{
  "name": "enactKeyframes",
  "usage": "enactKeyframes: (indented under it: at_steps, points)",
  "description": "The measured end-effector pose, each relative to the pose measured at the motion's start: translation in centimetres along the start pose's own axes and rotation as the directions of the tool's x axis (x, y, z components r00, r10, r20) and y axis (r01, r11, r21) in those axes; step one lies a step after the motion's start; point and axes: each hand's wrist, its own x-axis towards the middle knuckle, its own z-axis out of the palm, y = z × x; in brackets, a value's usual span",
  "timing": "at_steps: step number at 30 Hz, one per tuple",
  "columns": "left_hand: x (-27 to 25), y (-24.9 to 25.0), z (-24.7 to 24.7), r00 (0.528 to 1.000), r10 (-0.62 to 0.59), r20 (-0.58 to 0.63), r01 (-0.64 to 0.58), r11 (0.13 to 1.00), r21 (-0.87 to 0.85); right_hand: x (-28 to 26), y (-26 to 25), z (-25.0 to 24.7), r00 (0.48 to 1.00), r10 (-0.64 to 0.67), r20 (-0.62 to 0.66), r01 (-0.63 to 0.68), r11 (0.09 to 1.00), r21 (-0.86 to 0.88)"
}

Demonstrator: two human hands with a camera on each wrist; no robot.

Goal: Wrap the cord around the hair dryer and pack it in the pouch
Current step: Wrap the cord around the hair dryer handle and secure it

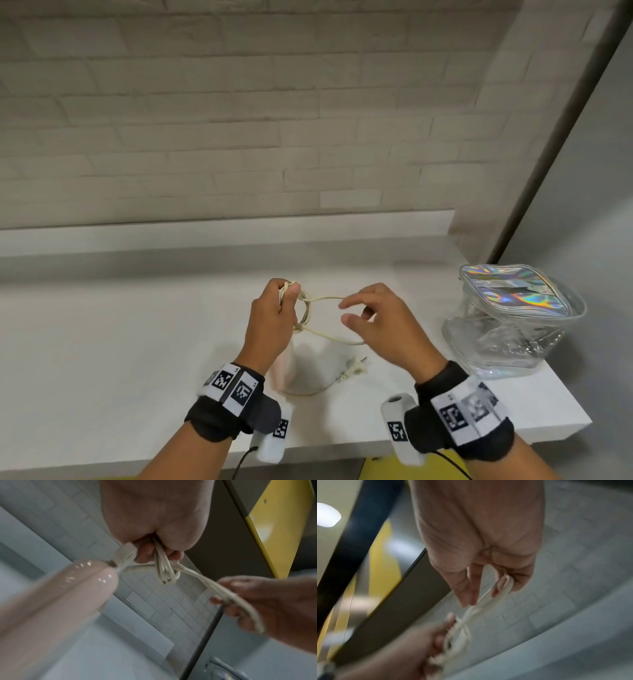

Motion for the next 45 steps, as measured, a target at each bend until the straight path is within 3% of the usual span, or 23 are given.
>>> enactKeyframes:
  at_steps: [4, 7, 9, 12, 16, 20, 22, 25, 28, 30, 34, 36, 38, 41, 43, 45]
  points:
    - [-0.3, 0.9, 0.4, 0.999, 0.003, -0.039, -0.005, 0.998, -0.058, -1.1, 1.1, 3.0, 0.992, -0.103, 0.072, 0.125, 0.878, -0.461]
    - [-0.2, 1.7, 0.6, 0.995, 0.038, -0.088, -0.045, 0.995, -0.086, -1.4, 0.7, 5.2, 0.952, -0.269, 0.146, 0.301, 0.734, -0.608]
    - [0.0, 1.9, 0.4, 0.992, 0.044, -0.122, -0.057, 0.993, -0.104, -1.6, 0.2, 6.0, 0.921, -0.352, 0.166, 0.38, 0.722, -0.578]
    - [0.4, 2.0, 0.3, 0.987, 0.035, -0.158, -0.052, 0.993, -0.103, -1.7, -0.8, 6.1, 0.918, -0.393, 0.058, 0.363, 0.773, -0.52]
    - [0.3, 2.3, 1.1, 0.993, -0.037, -0.112, 0.011, 0.975, -0.223, -1.9, -1.5, 7.2, 0.904, -0.408, 0.128, 0.408, 0.732, -0.546]
    - [1.1, 1.8, 0.1, 0.983, -0.03, -0.181, -0.006, 0.98, -0.197, -2.6, -2.0, 6.6, 0.9, -0.429, 0.079, 0.434, 0.86, -0.268]
    - [1.5, 1.6, -0.2, 0.977, -0.046, -0.21, 0.003, 0.98, -0.201, -3.0, -2.6, 6.1, 0.941, -0.325, 0.088, 0.334, 0.936, -0.11]
    - [1.2, 2.0, 0.5, 0.98, -0.027, -0.196, -0.017, 0.976, -0.219, -2.3, -3.5, 6.5, 0.991, -0.087, 0.098, 0.084, 0.996, 0.032]
    - [1.2, 2.2, 1.0, 0.982, -0.005, -0.188, -0.037, 0.974, -0.224, -1.3, -3.8, 6.8, 0.979, 0.065, 0.194, -0.107, 0.972, 0.211]
    - [1.3, 2.1, 1.0, 0.982, -0.015, -0.189, -0.029, 0.972, -0.233, -1.2, -4.0, 6.3, 0.955, 0.065, 0.288, -0.159, 0.934, 0.319]
    - [1.8, 2.0, 0.7, 0.975, -0.008, -0.22, -0.045, 0.97, -0.238, -1.8, -4.3, 5.5, 0.974, -0.115, 0.195, 0.086, 0.985, 0.149]
    - [2.2, 1.6, 0.3, 0.969, -0.001, -0.246, -0.06, 0.969, -0.239, -2.8, -4.7, 4.0, 0.941, -0.247, 0.233, 0.201, 0.958, 0.203]
    - [2.6, 0.9, -0.3, 0.956, -0.015, -0.293, -0.052, 0.974, -0.222, -3.9, -4.9, 1.5, 0.842, -0.36, 0.402, 0.261, 0.924, 0.28]
    - [2.4, -0.1, -0.5, 0.942, -0.025, -0.335, -0.03, 0.987, -0.158, -4.4, -4.7, -2.1, 0.684, -0.381, 0.622, 0.2, 0.918, 0.342]
    - [1.8, -0.4, 0.0, 0.949, -0.013, -0.316, -0.019, 0.995, -0.1, -4.0, -4.5, -2.7, 0.664, -0.345, 0.664, 0.159, 0.932, 0.325]
    - [1.5, -0.4, 0.4, 0.95, 0.006, -0.314, -0.017, 0.999, -0.032, -3.2, -4.4, -2.3, 0.713, -0.223, 0.665, 0.073, 0.966, 0.246]
